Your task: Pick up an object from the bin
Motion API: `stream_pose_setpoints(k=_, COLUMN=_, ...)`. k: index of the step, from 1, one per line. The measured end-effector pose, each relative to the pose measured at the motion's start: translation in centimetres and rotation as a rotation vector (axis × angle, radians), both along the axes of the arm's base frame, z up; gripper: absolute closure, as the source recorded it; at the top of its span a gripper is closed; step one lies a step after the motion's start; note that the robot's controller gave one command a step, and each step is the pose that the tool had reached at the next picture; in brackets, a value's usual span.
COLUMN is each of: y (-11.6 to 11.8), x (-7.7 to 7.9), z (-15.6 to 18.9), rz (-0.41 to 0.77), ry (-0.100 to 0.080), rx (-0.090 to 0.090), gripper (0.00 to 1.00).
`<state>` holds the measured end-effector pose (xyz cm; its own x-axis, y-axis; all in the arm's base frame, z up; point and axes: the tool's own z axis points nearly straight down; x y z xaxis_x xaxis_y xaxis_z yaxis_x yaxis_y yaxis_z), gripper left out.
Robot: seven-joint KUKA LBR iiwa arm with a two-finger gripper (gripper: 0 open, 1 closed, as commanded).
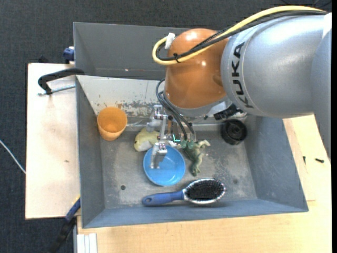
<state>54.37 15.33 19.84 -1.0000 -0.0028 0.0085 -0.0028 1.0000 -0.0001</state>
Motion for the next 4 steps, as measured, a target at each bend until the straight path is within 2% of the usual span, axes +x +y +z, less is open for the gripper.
stream_pose_setpoints(k=1, y=-4.4, x=1.3, z=-8.2, rz=-0.085, ry=-0.001, rx=-0.003, gripper=0.00)
stream_pose_setpoints(k=2, y=-5.0, x=0.6, z=-12.3, rz=-0.109, ry=-0.025, rx=0.008, gripper=0.00)
stream_pose_setpoints(k=3, y=-5.2, x=1.1, z=-11.8, rz=-0.110, ry=-0.041, rx=0.008, gripper=1.00)
stream_pose_setpoints(k=4, y=-5.4, x=1.9, z=0.1, rz=-0.132, ry=-0.023, rx=0.004, gripper=1.00)
